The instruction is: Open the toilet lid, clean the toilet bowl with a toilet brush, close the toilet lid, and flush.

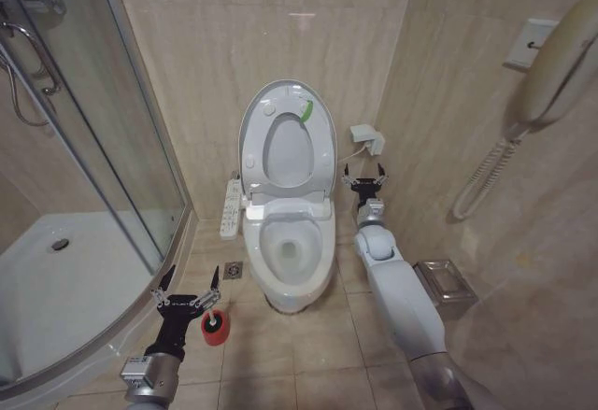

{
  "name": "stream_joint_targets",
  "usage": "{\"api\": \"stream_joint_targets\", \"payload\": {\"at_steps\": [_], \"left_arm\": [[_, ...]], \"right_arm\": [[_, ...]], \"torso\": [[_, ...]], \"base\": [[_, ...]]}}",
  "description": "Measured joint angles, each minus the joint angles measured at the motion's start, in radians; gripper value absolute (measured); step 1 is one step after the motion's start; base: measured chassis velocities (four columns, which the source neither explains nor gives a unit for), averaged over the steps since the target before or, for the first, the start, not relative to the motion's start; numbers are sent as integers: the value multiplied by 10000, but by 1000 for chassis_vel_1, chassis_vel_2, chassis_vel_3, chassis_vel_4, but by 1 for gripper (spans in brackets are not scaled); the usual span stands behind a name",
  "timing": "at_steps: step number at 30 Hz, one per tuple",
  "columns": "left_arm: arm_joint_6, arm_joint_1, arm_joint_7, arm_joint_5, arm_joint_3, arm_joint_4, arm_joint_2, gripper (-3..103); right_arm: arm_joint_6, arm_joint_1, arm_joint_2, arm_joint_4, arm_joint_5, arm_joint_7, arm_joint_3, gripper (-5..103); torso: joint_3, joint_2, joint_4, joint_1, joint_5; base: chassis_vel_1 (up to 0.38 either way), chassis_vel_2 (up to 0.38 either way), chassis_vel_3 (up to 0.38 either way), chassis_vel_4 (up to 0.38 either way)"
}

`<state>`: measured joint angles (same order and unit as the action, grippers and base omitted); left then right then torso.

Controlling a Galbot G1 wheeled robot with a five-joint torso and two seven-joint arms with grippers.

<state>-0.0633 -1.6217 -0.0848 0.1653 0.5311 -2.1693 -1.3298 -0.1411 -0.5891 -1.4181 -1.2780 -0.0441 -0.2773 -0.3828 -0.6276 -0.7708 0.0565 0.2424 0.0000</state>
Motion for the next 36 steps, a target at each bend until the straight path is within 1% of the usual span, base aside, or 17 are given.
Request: {"api": "stream_joint_targets", "payload": {"at_steps": [2, 6, 7, 8, 11, 18, 19, 20, 26, 28, 29, 30, 32, 33, 34, 35, 36], "left_arm": [[0, 0, 0, 0, 0, 0, 0, 100], [0, 0, 0, 0, 0, 0, 0, 100], [0, 1, 0, 0, 0, 0, 0, 100], [0, 0, 0, 0, 0, 0, 0, 100], [0, 0, 0, 0, 0, 0, 0, 100], [0, -4, 0, 0, 0, 0, 0, 100], [0, -2, 0, 0, 0, 0, 0, 100], [0, -4, 0, 0, 0, 0, 0, 100], [0, 0, 0, 0, 0, 0, 0, 100], [0, 1, 0, 0, 0, 0, 0, 100], [0, 1, 0, 0, 0, 0, 0, 100], [0, 1, 0, 0, 0, 0, 0, 100], [0, 2, 0, 0, 0, 0, 0, 100], [0, 2, 0, 0, 0, 0, 1, 100], [0, 2, 0, 0, 0, 0, 1, 100], [0, 1, 0, 0, 0, 0, 0, 100], [0, 1, 0, 0, 0, 0, 0, 100]], "right_arm": [[-4, 8, -8, 20, 11, -95, -13, 100], [-20, 33, -25, 101, 150, -501, -44, 100], [-25, 55, -31, 140, 243, -726, -56, 100], [-18, 77, -37, 168, 297, -862, -61, 100], [37, 147, -35, 255, 387, -1056, -74, 100], [-3, 323, -25, 421, 453, -954, -72, 100], [-31, 371, -27, 480, 454, -877, -72, 100], [-48, 404, -33, 529, 454, -817, -71, 100], [-128, 429, -36, 645, 464, -741, -79, 100], [-136, 443, -41, 703, 600, -1040, -131, 100], [-105, 482, -54, 795, 889, -1488, -191, 100], [-105, 482, -54, 795, 889, -1488, -191, 100], [-71, 641, -110, 1061, 1542, -2414, -389, 100], [-79, 713, -110, 1227, 1827, -2865, -486, 100], [-79, 713, -110, 1227, 1827, -2865, -486, 100], [-116, 755, -93, 1309, 1899, -3146, -513, 100], [-136, 759, -77, 1311, 1893, -3206, -515, 100]], "torso": [[0, 0, -2, 1, 1], [-1, 1, -2, 5, 1], [-1, 1, 2, 4, 1], [-1, 1, -1, 4, -1], [-1, 1, 0, 2, 0], [1, -1, -1, -4, 0], [1, -1, 2, -4, 0], [1, 0, -2, -4, 1], [0, 0, -2, 0, 1], [0, 0, 0, 1, -1], [-1, 1, 0, 3, 1], [-1, 1, 0, 3, 1], [-2, 1, -5, 7, 0], [-3, 2, 2, 8, -2], [-3, 2, 2, 8, -2], [-2, 2, 1, 7, 2], [-2, 2, -2, 7, 2]], "base": [[-99, 121, 96, -98], [-82, 74, 92, -83], [-59, 49, 57, -49], [-44, 34, 57, -49], [-15, 11, 19, -16], [0, 0, 0, 0], [-86, 52, 56, -94], [-127, 97, 87, -94], [-153, 153, 146, -145], [-206, 199, 184, -168], [-166, 209, 209, -154], [-166, 209, 209, -154], [-160, 164, 175, -153], [-153, 160, 145, -122], [-153, 160, 145, -122], [-125, 132, 145, -120], [-125, 78, 103, -120]]}}
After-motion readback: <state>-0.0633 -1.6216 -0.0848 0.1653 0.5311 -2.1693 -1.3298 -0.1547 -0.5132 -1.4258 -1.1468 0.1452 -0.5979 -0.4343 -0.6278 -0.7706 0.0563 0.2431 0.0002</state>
